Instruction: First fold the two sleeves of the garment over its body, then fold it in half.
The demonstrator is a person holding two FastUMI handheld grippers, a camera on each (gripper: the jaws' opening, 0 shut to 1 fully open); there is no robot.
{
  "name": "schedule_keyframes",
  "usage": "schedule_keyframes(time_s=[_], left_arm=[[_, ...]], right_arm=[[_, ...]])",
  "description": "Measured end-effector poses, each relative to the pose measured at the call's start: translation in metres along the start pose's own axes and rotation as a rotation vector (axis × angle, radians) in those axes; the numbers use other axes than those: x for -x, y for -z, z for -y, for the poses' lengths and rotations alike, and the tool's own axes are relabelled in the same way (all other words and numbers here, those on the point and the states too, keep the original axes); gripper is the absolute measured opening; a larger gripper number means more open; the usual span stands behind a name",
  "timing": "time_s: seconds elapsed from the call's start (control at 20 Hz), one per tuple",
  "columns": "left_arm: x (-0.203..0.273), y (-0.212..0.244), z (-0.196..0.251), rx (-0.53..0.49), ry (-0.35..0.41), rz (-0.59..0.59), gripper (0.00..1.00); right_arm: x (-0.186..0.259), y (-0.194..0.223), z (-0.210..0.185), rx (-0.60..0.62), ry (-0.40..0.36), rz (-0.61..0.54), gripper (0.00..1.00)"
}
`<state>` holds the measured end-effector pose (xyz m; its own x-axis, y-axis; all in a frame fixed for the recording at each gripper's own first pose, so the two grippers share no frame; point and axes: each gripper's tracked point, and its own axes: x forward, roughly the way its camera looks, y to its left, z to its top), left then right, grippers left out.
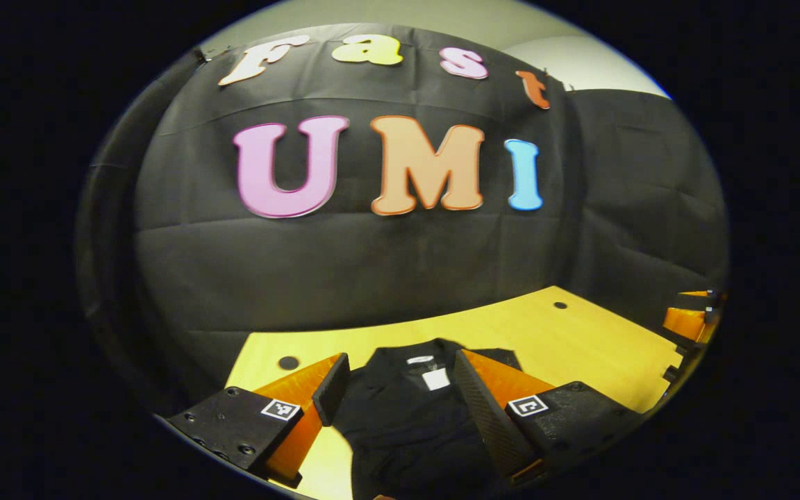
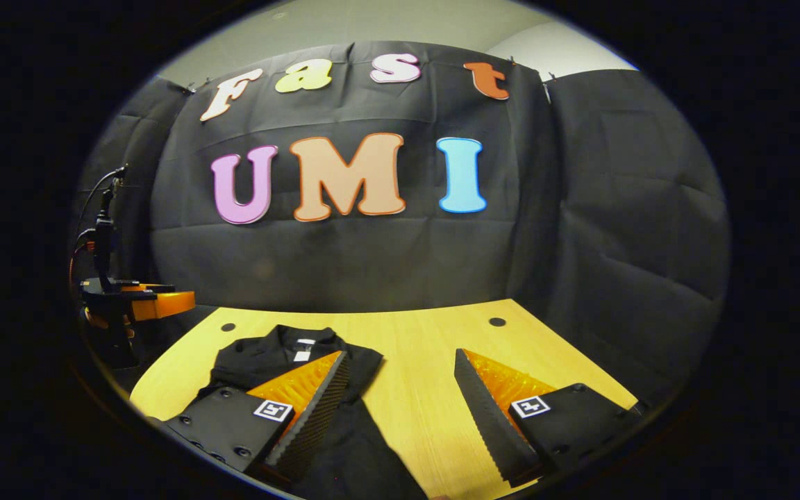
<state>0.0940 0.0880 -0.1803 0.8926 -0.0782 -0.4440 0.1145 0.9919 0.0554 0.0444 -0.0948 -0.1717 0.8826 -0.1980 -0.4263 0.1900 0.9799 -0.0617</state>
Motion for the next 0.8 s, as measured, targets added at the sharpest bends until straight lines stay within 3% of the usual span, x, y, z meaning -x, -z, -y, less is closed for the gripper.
schedule_keyframes(time_s=[0.05,0.2,0.25,0.6,0.7,0.8], left_arm=[[0.016,0.003,-0.009,0.013,-0.04,-0.001,0.97],[0.061,0.018,-0.021,0.024,-0.128,-0.013,0.93],[0.075,0.029,-0.022,0.028,-0.146,-0.032,0.96],[0.136,0.108,-0.014,0.115,-0.208,-0.173,0.94],[0.146,0.131,-0.015,0.122,-0.221,-0.218,0.97],[0.155,0.152,-0.015,0.116,-0.232,-0.259,0.94]], right_arm=[[0.001,0.002,-0.001,0.022,-0.022,0.0,0.98],[0.011,0.018,-0.004,0.039,-0.082,-0.015,0.99],[0.015,0.024,-0.003,0.038,-0.093,-0.024,0.99],[0.048,0.079,0.008,0.058,-0.126,-0.122,0.98],[0.055,0.097,0.009,0.071,-0.132,-0.16,0.98],[0.062,0.115,0.008,0.085,-0.138,-0.197,0.99]])
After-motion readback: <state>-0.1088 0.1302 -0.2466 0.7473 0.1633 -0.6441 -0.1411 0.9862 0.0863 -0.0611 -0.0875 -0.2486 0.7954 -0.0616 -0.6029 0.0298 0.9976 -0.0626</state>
